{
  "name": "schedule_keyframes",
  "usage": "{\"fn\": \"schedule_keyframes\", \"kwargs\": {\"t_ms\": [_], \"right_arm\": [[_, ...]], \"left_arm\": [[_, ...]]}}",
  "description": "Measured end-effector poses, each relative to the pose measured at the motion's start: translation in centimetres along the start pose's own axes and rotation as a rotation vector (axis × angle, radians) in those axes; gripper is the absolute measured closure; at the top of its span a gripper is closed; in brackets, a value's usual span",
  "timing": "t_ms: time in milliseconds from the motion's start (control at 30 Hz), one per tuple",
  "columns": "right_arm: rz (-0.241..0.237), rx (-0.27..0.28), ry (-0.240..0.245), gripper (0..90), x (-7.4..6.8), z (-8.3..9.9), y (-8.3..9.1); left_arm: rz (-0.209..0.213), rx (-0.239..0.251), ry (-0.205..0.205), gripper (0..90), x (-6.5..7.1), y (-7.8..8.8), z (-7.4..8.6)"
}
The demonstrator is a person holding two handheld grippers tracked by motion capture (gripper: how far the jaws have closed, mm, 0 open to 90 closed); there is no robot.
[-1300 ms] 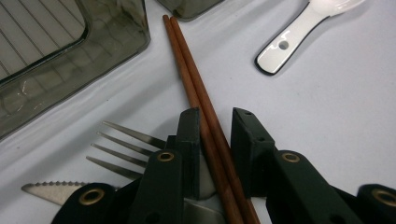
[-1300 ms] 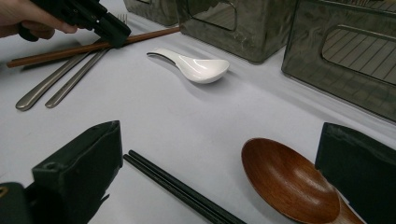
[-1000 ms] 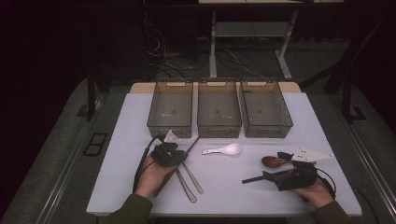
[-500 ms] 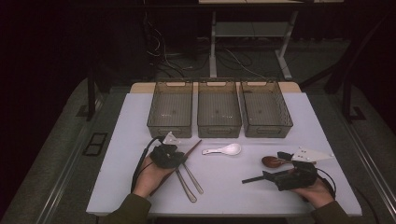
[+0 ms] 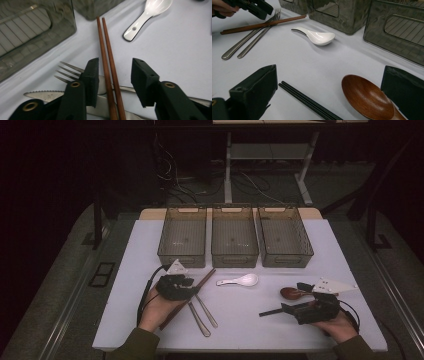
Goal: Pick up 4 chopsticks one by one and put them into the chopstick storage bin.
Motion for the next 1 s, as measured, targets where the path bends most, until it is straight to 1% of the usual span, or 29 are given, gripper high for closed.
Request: {"fn": "schedule_keyframes", "kwargs": {"t_ms": [67, 100, 133, 167, 300, 400, 433, 600, 767, 800, 833, 867, 1000], "right_arm": [[0.000, 0.001, 0.000, 0.7, 0.0, 0.0, 0.0], [-0.001, 0.002, -0.001, 0.7, 0.0, 0.0, 0.0], [-0.001, 0.004, -0.002, 0.7, 0.0, -0.1, 0.0], [-0.001, 0.005, -0.002, 0.6, 0.0, -0.1, 0.0], [-0.002, 0.006, -0.002, 0.7, -0.1, -0.1, 0.0], [-0.003, 0.006, -0.004, 0.7, -0.1, -0.1, 0.0], [-0.003, 0.007, -0.003, 0.6, -0.1, -0.1, 0.0], [-0.003, 0.011, -0.001, 0.6, 0.0, -0.2, 0.0], [-0.005, 0.010, -0.006, 0.6, -0.1, -0.2, 0.0], [-0.005, 0.010, -0.007, 0.6, -0.1, -0.1, 0.0], [-0.004, 0.012, -0.009, 0.6, -0.1, -0.2, 0.0], [-0.005, 0.011, -0.012, 0.7, 0.0, -0.2, 0.0], [-0.008, 0.013, -0.015, 0.6, 0.0, -0.2, 0.1]], "left_arm": [[0.004, 0.027, 0.003, 54.5, 0.0, 0.6, -0.3], [0.008, 0.033, -0.001, 53.4, 0.0, 0.9, -0.3], [0.008, 0.045, 0.004, 52.1, 0.1, 1.1, -0.4], [0.009, 0.048, 0.001, 50.1, 0.0, 1.4, -0.5], [0.014, 0.074, 0.011, 47.3, 0.1, 2.2, -0.4], [0.023, 0.079, 0.002, 44.3, 0.3, 2.9, -0.2], [0.023, 0.090, 0.004, 43.2, 0.4, 3.1, -0.2], [0.020, 0.107, -0.005, 38.2, 0.4, 4.1, 0.0], [0.018, 0.126, 0.008, 35.0, 0.3, 4.8, 0.6], [0.011, 0.132, 0.018, 34.5, 0.3, 5.0, 0.7], [0.011, 0.135, 0.013, 34.1, 0.2, 5.2, 0.8], [0.009, 0.137, 0.020, 33.0, 0.2, 5.4, 1.0], [-0.002, 0.145, 0.025, 32.1, 0.0, 6.1, 1.5]]}}
Point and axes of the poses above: each handheld gripper's, and its own axes: y roughly backward along the jaws, z roughly out of its underside, x roughly to its right, the point moved 9 cm from there along -y, roughly forward along the jaws, and after that the axes turned 12 degrees about x, right-handed, at the moved point
